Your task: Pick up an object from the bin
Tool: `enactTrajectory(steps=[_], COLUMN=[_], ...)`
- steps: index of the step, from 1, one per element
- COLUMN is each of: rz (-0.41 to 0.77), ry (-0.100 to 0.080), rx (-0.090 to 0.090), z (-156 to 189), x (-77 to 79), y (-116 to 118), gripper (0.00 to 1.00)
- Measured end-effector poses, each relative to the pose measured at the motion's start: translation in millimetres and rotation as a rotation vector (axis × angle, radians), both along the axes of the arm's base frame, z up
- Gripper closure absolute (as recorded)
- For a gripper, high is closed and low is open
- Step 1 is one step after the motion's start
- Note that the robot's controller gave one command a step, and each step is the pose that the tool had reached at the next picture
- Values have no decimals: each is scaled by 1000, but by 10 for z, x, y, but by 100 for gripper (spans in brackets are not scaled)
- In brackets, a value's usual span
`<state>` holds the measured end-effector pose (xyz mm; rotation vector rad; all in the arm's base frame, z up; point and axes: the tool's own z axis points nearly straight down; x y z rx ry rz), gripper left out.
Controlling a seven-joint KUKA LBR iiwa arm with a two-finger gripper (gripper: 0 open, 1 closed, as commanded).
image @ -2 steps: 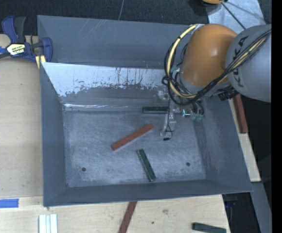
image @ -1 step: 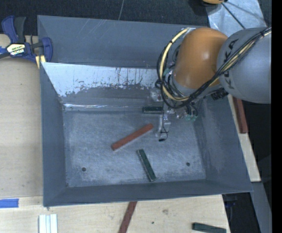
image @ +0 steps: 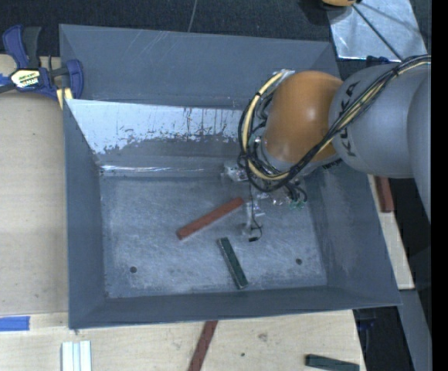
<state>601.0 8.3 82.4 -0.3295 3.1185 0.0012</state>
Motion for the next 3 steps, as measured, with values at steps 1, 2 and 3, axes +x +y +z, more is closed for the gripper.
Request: enactTrajectory(steps=[1, 2, 3], rz=[214, 213, 220], ry=[-2, -2, 1], rx=[0, 0, -2], z=[-79, -79, 1296], x=[-52, -52, -160], y=[409, 407, 9], gripper=[100, 100, 100])
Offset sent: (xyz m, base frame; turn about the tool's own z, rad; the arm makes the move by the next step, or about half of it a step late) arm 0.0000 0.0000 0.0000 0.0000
